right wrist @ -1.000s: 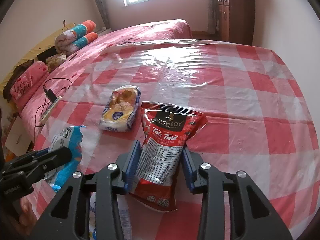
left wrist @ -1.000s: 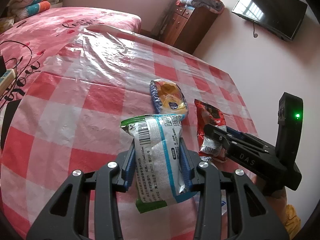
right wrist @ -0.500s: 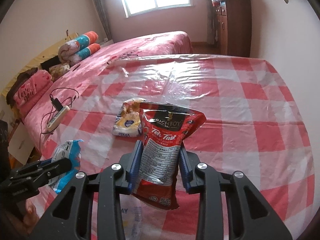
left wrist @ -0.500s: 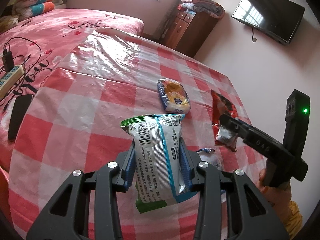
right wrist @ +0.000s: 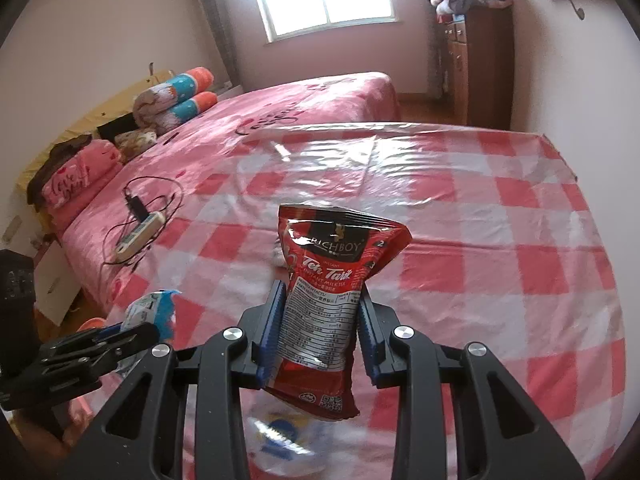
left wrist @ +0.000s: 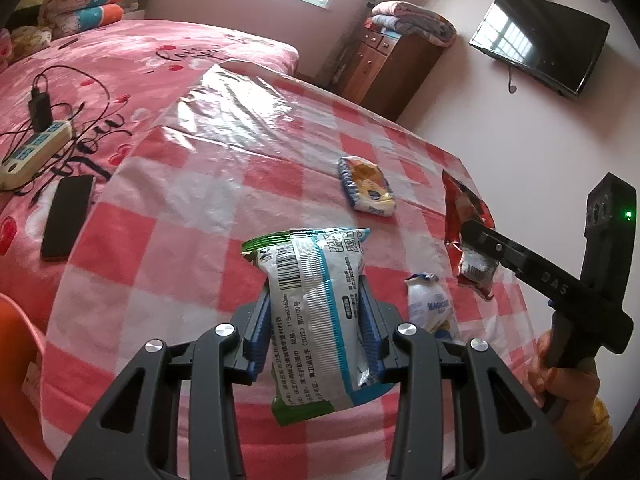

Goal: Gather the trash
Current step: 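Lift both bags and carry them over the orange bucket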

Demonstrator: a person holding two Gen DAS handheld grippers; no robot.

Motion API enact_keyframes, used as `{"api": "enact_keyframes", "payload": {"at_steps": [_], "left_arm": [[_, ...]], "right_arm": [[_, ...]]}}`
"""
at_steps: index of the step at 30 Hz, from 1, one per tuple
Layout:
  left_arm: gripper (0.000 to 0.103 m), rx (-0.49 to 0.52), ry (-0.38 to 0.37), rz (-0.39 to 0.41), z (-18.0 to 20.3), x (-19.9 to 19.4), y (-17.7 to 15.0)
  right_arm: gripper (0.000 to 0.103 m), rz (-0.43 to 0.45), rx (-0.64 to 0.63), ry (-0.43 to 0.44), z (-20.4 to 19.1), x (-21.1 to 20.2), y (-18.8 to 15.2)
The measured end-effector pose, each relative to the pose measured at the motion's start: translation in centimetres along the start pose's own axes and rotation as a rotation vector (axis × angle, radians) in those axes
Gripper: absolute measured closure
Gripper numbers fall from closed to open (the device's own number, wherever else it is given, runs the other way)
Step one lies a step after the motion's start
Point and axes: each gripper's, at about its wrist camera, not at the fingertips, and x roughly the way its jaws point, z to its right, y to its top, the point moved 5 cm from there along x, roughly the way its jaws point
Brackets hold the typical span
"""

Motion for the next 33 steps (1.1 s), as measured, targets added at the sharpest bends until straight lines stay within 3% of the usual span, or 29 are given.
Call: {"api": "enact_keyframes", "payload": {"at_steps": [21,33], "left_arm": [[0.062,-0.088,0.059,0.051,-6.4,-5.2,-1.9],[0.062,-0.187,0.175,0.070,-13.3,-9.1,-4.0]], "right_arm": [[0.068,-0.123,-0.135,0.198,-10.8,1.3,-3.5],[0.068,-0.208,-0.268,0.338,-19.5,2.8,-5.3]]}}
